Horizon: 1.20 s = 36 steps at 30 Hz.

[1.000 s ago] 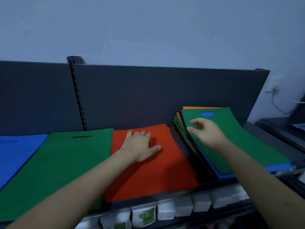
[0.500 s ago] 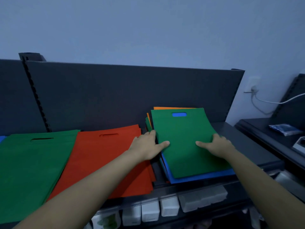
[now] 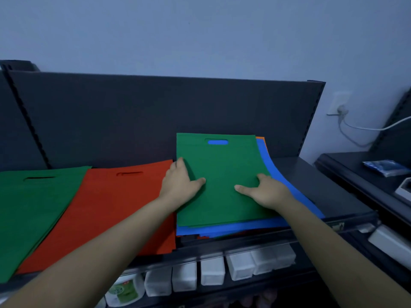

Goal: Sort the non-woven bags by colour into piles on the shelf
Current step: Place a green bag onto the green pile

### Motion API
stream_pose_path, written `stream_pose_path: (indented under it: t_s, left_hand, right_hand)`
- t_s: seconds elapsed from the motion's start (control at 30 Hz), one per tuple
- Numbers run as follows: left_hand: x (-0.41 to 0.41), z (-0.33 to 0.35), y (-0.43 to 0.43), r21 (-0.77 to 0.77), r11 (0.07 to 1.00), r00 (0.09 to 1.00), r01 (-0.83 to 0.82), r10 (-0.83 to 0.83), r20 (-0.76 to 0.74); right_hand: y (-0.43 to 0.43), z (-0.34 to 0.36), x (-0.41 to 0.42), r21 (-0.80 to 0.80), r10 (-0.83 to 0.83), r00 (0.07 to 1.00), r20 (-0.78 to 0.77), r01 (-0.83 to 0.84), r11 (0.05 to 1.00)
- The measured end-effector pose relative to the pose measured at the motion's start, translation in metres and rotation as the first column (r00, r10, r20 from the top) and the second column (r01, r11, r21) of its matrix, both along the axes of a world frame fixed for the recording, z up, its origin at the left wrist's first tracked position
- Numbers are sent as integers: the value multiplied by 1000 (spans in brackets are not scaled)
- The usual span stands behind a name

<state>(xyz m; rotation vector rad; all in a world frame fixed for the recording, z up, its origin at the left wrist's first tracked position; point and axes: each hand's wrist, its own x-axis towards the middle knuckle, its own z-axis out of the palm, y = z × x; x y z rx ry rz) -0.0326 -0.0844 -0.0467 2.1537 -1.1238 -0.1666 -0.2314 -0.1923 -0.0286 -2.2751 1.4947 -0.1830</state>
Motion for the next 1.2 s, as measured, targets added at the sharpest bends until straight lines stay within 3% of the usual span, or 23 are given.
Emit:
stream_pose_path:
  t_s: [0.13,0.23,0.37,0.5,0.57,0.67,0.83,0.97,1.07,1.2]
  left_hand:
    - [11,-1,2,-119,992,999,-38,38,-5]
    - [14,1,5,-251,964,966,-87,20,-259]
    - [19,4,9,-289,927,826,-239,38,-562]
    - [27,8,20,-275,926,666,-259,-35,-746]
    - [31,9,24,-253,942,652,-222,-50,-757]
    - [36,9,28,-216,964,639,-156,-68,-766]
    - [36,9,30,-253,955,712,-156,-69,-699]
    - [35,5,27,-368,898,788,-241,-40,-614]
    - [32,5,23,-429,873,849,-233,-32,-528]
    - [33,2,18,-472,845,852,-251,-39,-522]
  right_hand:
    - [7,4,5,-4,34,995,90,-33,999]
    - [8,11,6,18,-1,980,199,-3,1000]
    - [1,17,7,88,-109,940,324,85,992]
    - [-7,16,5,87,-190,958,216,175,981]
    - [-7,17,8,121,-185,954,238,160,980]
    - [-9,19,14,238,-217,888,405,127,963]
    - [-12,19,12,380,-338,792,509,146,913]
    - [-8,21,14,398,-344,758,555,121,909]
    - [-8,18,15,322,-284,767,575,107,941]
    - [-8,18,15,284,-260,763,592,104,953]
